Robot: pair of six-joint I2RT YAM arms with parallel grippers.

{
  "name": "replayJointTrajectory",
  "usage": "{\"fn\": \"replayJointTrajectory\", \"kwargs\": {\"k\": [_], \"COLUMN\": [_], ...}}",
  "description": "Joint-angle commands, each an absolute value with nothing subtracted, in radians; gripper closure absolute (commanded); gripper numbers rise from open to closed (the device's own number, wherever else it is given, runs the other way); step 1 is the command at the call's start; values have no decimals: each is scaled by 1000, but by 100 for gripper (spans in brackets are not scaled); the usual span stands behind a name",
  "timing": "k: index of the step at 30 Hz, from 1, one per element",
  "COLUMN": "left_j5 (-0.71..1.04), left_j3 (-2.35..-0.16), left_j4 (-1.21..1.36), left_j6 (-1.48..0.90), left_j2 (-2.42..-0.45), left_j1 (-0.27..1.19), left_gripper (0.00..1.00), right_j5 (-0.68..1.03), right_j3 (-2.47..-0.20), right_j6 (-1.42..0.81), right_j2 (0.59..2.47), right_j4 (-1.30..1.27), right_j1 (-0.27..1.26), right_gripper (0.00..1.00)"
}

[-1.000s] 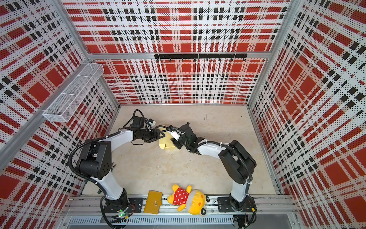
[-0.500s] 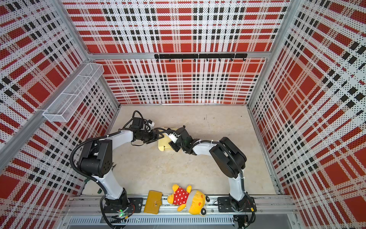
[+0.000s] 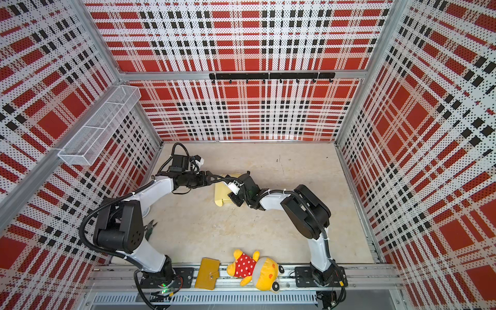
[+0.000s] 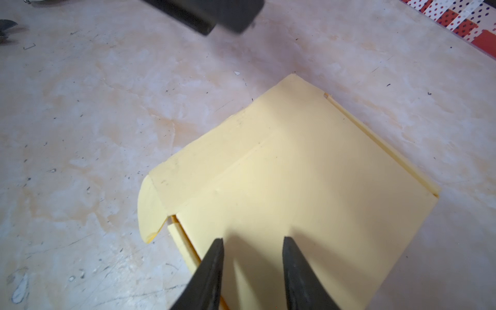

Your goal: Fold the paper box

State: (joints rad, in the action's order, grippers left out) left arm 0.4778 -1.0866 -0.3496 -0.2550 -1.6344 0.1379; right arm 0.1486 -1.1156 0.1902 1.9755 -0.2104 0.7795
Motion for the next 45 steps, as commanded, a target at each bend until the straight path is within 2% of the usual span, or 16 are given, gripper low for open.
{"fn": "replayJointTrajectory", "kwargs": {"k": [1,7,9,19,24,35,45], "left_j5": [468,543,578,629,604,470,462], "left_j3": [-1130,-1252,-1268,-1320,-1251,-1110,-1092], "left_j4": [-367,-420,-419,-442,-410,-408,-387], "left_j6": [-246,-280,-316,-333,-347,-292,-264], "left_j2": [-1644,-1768,-1808,-1954,-1936,-1741,-1745], "left_j1": [159,176,179,187,199,218,232], "left_gripper": [35,71,76,76,74,66,66], "right_j5": [145,151,146,110,83,91,116], "right_j3": [-1070,-1052,-1042,-1011,-989,-942,-946], "right_j6": [228,222,225,263,268,253,208], "right_j2": [1970,1954,1940,1871,1855,1758,1740], "right_j4": [-130,-129,-127,-104,-110,-125,-186], "right_j1": [785,785,785,779,760,692,731], "right_gripper": [62,62,62,59,58,57,56]}}
